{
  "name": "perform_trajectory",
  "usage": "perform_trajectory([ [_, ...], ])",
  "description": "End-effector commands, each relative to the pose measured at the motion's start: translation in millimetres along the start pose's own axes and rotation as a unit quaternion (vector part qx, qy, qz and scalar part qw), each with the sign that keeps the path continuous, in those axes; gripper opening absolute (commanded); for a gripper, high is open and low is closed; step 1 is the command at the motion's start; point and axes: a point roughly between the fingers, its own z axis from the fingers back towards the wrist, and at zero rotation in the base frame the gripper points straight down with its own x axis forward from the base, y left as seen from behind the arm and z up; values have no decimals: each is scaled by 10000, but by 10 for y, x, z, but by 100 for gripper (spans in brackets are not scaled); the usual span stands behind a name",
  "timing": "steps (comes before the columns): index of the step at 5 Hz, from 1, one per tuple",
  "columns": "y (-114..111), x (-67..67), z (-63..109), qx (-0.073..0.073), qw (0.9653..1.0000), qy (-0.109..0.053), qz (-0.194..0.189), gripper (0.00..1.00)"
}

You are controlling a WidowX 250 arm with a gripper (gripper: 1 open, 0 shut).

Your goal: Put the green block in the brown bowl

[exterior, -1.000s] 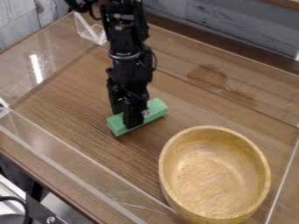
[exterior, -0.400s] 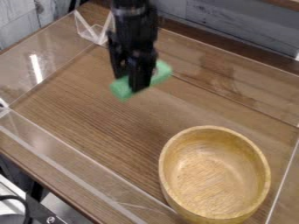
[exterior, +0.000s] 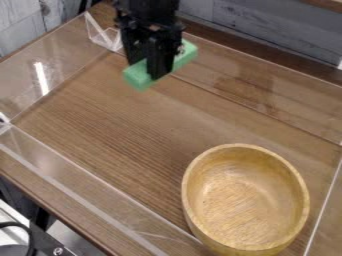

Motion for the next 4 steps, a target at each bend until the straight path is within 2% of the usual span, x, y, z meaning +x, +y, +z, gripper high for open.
perform_trajectory([
  [1, -399, -144, 67, -26, 9993, -171, -338, 0],
  [2, -936, -249, -42, -94, 9972, -141, -731, 0],
  [3, -1458, -288, -165, -100, 9956, -186, -912, 0],
  [4, -1595, -342, -311, -5, 9959, -273, -866, 0],
])
